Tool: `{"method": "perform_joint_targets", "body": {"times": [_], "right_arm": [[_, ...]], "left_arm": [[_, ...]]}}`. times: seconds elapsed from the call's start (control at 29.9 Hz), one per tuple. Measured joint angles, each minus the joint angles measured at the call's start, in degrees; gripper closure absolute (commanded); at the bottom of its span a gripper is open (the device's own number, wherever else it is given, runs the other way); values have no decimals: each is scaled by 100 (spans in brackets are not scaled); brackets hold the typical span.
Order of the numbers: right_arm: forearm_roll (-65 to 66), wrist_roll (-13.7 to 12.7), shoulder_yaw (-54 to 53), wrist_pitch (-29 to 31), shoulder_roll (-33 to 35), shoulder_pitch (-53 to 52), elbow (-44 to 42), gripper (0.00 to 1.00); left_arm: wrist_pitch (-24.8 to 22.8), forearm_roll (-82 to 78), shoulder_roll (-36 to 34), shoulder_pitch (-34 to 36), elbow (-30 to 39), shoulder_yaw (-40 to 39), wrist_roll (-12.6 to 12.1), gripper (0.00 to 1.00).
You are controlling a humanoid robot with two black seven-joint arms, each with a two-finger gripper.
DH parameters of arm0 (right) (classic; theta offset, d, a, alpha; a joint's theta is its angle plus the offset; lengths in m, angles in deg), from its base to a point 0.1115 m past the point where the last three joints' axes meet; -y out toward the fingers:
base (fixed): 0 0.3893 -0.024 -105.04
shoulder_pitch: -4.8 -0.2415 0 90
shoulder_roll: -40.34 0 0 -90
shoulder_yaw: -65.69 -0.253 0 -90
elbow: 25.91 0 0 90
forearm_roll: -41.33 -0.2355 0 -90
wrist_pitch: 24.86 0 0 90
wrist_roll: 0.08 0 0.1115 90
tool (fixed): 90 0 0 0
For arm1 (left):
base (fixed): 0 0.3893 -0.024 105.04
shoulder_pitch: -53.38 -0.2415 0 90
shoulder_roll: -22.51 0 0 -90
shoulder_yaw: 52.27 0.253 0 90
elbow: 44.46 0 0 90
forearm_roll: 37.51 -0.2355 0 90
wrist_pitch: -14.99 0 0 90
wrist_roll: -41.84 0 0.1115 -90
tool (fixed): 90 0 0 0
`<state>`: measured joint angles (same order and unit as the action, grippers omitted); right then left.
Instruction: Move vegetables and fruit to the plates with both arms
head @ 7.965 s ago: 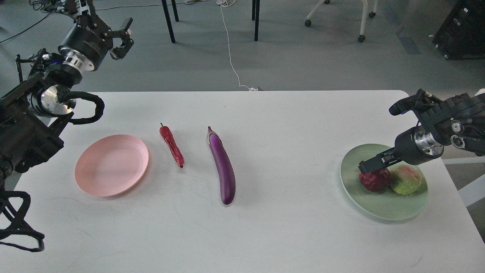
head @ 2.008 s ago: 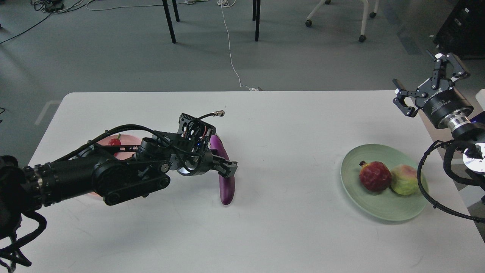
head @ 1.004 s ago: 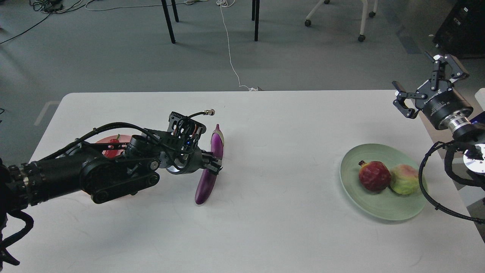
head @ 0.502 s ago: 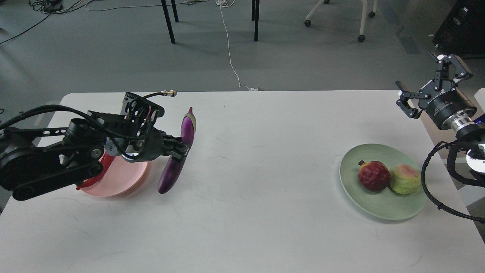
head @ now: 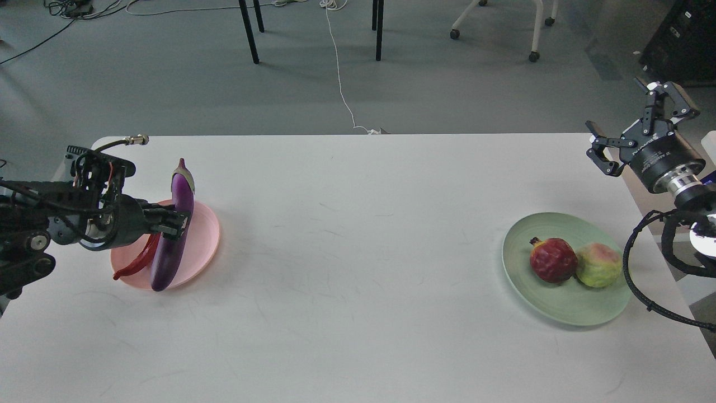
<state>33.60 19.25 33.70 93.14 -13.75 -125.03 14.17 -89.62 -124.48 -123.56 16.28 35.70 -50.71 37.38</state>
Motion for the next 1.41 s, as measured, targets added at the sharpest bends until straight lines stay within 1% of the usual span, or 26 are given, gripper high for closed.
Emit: {"method": "perform_joint_targets", "body": {"times": [0.17,0.27,0.37,0.44,0.5,0.67,0.77,0.94,1.0,1.1,1.24,1.27,1.34,1.41], "right_arm": [[0,0,0,0,98,9,0,1],[0,0,0,0,180,9,0,1],[0,0,0,0,223,10,0,1],[-1,0,-14,0,235,10,3,1],[-6,0,-68,0,238,10,11,1],[-24,9,-589,0,236,-11,-55,1],[-28,11,-948,0,178,-50,-260,1],[-38,10,-1096,0,153,-217,-493,2],[-61,-21,-1153,0,146,-336,-576,2],[-97,-61,-1238,0,114,-491,-620,2],[-163,-112,-1409,0,-17,-633,-632,2],[-237,-168,-1471,0,-73,-650,-638,2],[-496,-369,-1589,0,-188,-659,-654,1],[-794,-569,-1711,0,-327,-659,-664,1]], "left_arm": [[396,-19,198,-246,-275,12,-20,32],[480,14,221,-255,-320,-53,-14,20],[496,92,221,-212,-325,-267,32,14],[490,196,231,-204,-325,-627,49,12],[467,400,237,-206,-328,-1011,56,12],[486,1606,441,-232,-400,-1774,58,11],[500,2699,772,-232,-749,-2236,54,8],[506,4325,1391,-228,-1485,-2988,87,6],[502,4939,1659,-228,-1778,-3368,193,3],[463,5745,2132,-245,-2298,-3751,527,3],[370,6331,2794,-248,-2959,-3885,1246,3],[345,6455,2940,-244,-3113,-3917,1417,3],[220,6759,3152,-234,-3335,-4037,1671,3],[-107,7179,3319,-235,-3512,-4195,1820,3]]}}
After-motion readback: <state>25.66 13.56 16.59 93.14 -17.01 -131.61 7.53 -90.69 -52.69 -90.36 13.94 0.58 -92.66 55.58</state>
